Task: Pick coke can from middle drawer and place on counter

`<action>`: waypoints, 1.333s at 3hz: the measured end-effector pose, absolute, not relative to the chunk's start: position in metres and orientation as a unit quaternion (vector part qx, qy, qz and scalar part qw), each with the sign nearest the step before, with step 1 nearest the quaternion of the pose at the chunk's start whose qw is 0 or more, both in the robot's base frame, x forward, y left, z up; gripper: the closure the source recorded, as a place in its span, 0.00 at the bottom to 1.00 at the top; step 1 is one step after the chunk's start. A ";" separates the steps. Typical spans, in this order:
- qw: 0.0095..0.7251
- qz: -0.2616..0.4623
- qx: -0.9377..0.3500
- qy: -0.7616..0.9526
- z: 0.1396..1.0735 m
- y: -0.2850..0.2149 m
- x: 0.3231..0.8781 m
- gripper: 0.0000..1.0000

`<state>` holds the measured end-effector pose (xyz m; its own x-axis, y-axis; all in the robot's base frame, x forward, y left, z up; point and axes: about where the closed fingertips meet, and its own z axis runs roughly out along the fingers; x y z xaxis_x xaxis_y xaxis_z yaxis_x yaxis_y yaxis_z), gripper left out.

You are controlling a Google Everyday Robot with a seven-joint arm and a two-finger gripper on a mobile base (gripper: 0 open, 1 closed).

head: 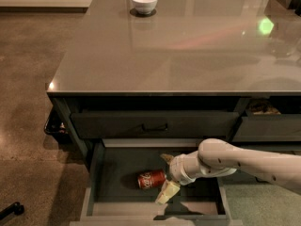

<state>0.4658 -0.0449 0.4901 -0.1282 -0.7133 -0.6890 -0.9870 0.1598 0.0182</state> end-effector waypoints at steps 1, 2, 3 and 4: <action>0.285 0.253 -0.602 0.702 0.477 -0.032 0.473 0.00; 0.291 0.265 -0.602 0.695 0.453 -0.010 0.478 0.00; 0.283 0.273 -0.603 0.694 0.428 0.004 0.482 0.00; 0.277 0.269 -0.606 0.695 0.412 0.010 0.490 0.00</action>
Offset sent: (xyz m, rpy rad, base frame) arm 0.0211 0.0591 -0.0643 0.0769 -0.0092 0.0307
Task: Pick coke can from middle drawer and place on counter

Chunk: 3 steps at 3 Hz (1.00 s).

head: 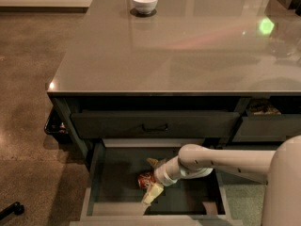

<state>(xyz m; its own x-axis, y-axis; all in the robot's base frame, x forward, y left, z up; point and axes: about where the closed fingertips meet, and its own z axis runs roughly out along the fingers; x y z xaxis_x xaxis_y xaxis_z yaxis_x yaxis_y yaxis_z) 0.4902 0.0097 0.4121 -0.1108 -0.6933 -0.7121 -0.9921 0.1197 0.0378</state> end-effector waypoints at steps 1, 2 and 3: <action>0.274 0.251 -0.612 0.698 0.406 0.003 0.503 0.00; 0.273 0.246 -0.613 0.700 0.402 -0.004 0.510 0.00; 0.270 0.250 -0.609 0.703 0.398 -0.014 0.507 0.00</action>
Offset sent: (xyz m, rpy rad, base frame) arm 0.0294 -0.0261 -0.0132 -0.0576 -0.0360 -0.0195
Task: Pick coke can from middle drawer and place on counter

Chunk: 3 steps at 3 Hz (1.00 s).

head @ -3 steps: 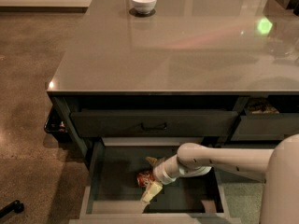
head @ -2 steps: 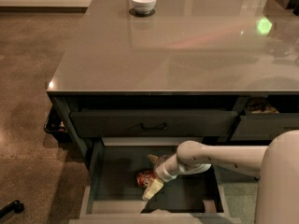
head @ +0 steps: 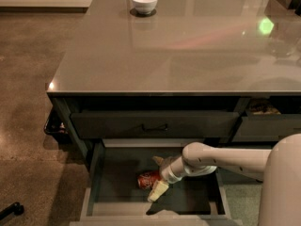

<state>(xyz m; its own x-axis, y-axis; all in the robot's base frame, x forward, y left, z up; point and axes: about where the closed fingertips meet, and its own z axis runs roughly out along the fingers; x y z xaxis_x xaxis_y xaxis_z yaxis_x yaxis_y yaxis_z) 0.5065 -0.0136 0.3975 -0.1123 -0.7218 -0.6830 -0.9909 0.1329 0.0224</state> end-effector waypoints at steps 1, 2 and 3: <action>0.264 0.258 -0.606 0.705 0.392 -0.020 0.500 0.00; 0.245 0.282 -0.613 0.697 0.380 -0.013 0.494 0.19; 0.243 0.285 -0.613 0.696 0.380 -0.012 0.493 0.42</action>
Offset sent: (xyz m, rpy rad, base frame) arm -0.0185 0.0082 -0.0296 0.0301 0.1320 0.0994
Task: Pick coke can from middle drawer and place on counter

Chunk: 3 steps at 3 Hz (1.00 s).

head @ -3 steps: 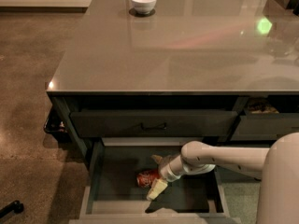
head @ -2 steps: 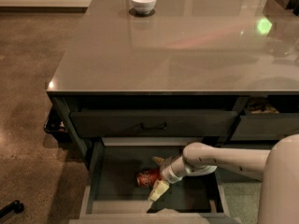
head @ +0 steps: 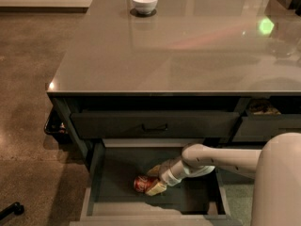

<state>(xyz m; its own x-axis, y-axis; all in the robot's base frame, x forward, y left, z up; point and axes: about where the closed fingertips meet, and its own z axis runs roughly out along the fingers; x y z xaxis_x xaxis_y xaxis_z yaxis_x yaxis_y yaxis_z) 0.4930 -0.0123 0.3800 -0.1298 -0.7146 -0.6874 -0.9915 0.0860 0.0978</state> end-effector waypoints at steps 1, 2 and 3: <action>0.243 0.285 -0.613 0.696 0.380 -0.012 0.493 0.65; 0.262 0.293 -0.598 0.699 0.400 -0.023 0.487 0.88; 0.307 0.285 -0.574 0.704 0.458 -0.042 0.467 1.00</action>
Offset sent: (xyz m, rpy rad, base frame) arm -0.0152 -0.0328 0.0584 0.1083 -0.0239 -0.0943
